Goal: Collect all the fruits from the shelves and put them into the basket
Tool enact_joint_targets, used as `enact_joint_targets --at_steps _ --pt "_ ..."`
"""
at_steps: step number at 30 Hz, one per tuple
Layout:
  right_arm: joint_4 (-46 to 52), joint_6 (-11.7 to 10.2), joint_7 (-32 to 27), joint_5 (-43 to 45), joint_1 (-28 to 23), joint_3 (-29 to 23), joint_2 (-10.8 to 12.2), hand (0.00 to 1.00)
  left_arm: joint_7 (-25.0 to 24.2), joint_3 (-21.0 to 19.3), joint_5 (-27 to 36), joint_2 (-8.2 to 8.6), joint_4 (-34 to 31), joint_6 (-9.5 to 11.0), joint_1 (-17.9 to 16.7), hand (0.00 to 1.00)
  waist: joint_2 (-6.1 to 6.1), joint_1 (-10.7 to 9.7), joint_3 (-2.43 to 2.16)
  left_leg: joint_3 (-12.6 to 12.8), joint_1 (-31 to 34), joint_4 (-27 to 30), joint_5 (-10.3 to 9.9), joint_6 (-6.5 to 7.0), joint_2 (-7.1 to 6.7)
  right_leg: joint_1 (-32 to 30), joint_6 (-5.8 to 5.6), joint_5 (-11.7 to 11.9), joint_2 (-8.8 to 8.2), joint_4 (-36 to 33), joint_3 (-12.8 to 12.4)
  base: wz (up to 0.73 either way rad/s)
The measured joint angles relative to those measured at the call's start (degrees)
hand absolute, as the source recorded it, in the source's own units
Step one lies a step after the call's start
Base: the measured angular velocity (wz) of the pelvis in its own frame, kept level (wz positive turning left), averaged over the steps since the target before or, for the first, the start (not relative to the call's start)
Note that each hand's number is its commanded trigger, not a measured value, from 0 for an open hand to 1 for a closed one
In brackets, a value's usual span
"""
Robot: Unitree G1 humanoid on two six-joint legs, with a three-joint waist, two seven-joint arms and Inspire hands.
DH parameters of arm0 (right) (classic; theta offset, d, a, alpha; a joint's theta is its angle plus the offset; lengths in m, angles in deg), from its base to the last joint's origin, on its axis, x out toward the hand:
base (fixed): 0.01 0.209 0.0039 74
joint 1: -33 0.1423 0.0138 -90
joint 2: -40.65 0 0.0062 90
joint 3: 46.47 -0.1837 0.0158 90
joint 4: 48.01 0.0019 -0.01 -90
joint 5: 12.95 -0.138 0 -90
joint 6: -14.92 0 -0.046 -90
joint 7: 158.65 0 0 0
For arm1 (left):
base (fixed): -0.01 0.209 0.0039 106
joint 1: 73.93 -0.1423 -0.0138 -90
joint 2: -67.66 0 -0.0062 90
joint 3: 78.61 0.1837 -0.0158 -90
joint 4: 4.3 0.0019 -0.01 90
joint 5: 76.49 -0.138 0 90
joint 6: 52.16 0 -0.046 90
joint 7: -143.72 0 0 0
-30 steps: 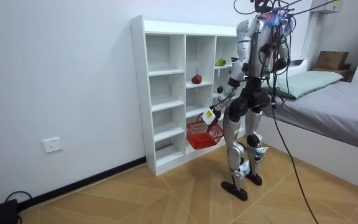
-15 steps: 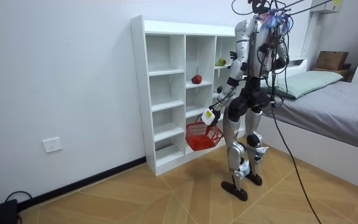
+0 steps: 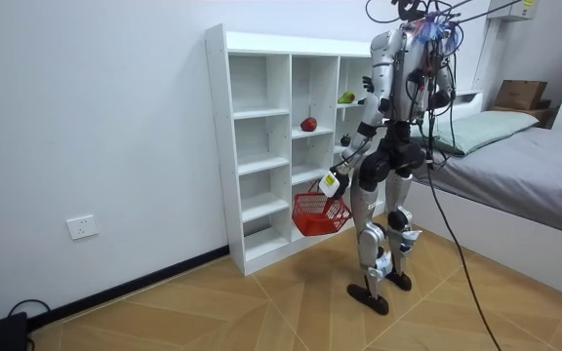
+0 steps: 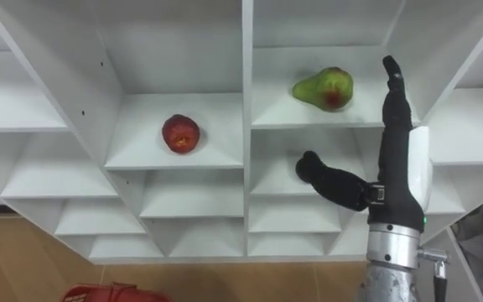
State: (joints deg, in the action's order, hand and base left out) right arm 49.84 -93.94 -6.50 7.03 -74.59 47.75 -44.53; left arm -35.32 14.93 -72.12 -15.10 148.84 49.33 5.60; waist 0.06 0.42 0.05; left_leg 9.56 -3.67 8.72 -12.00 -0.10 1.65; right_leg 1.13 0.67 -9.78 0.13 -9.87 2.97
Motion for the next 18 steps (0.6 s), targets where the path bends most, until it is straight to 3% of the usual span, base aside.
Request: enact_joint_targets --at_steps 10,18 --pt "0.0 0.1 0.6 -0.4 3.5 3.4 0.0 0.00 0.0 2.2 -0.1 -0.49 1.0 0.0 1.9 1.00 0.35 0.3 0.23 -0.2 0.2 0.0 0.0 0.00 -0.01 0.0 0.00 0.0 -0.02 0.0 0.2 0.01" --pt "0.6 0.1 0.5 -6.2 6.8 3.4 -1.6 0.00 -0.4 2.2 -0.1 -1.27 1.0 0.0 1.8 1.00 1.16 1.3 0.07 -0.5 -0.1 0.0 0.0 0.00 -0.03 0.9 -0.01 0.0 -0.10 0.4 0.9 0.03"
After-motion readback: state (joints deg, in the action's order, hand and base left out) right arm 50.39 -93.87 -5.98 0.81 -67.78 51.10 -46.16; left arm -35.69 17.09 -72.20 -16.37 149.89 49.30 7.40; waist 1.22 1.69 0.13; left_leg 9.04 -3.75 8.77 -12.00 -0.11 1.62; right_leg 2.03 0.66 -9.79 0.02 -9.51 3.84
